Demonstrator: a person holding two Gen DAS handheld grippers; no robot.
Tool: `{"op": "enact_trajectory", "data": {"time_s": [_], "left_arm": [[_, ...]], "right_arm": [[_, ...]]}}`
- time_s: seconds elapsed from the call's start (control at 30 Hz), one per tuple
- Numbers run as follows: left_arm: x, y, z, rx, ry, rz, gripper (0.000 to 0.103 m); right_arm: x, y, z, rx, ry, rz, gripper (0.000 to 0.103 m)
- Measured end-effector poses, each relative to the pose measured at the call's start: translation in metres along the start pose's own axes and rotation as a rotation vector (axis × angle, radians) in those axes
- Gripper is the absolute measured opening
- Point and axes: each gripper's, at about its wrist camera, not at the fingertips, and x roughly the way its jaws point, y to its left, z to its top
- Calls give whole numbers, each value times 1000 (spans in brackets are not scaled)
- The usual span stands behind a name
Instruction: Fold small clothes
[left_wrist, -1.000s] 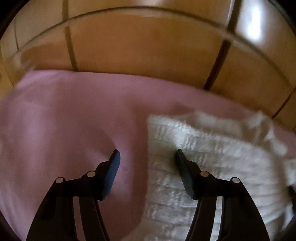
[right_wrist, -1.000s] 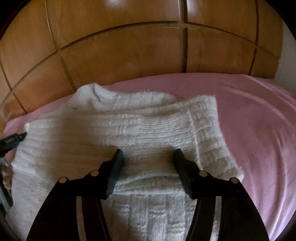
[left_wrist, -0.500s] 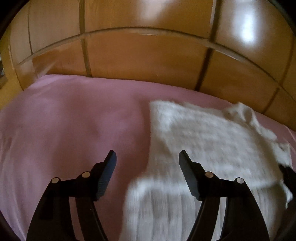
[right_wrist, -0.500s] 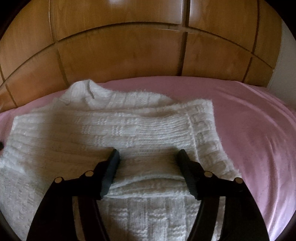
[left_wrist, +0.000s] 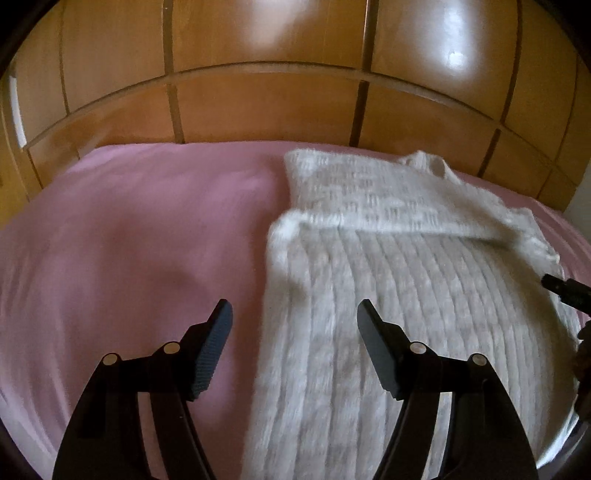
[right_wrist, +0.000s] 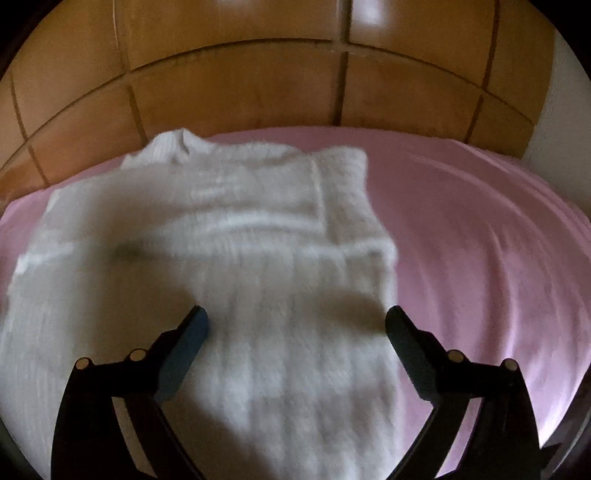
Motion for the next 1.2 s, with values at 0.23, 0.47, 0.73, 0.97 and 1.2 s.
{"op": "enact_trajectory", "data": {"time_s": [0.23, 0.47, 0.73, 0.97, 1.2], "left_arm": [[-14, 1, -19, 6, 6, 4, 69], [-26, 1, -32, 17, 7, -1, 69], [-31, 5, -49, 32, 31, 4, 69], [-42, 13, -76, 111, 93, -26, 69], [-60, 32, -112, 81, 200, -218, 63]], "right_arm": [[-28, -32, -47, 98, 44, 95, 97], [-49, -35, -79, 117, 51, 132, 98], [-67, -40, -106, 132, 73, 183, 98], [-85, -48, -131, 152, 130, 298, 98], [-97, -45, -159, 141, 193, 374, 72]]}}
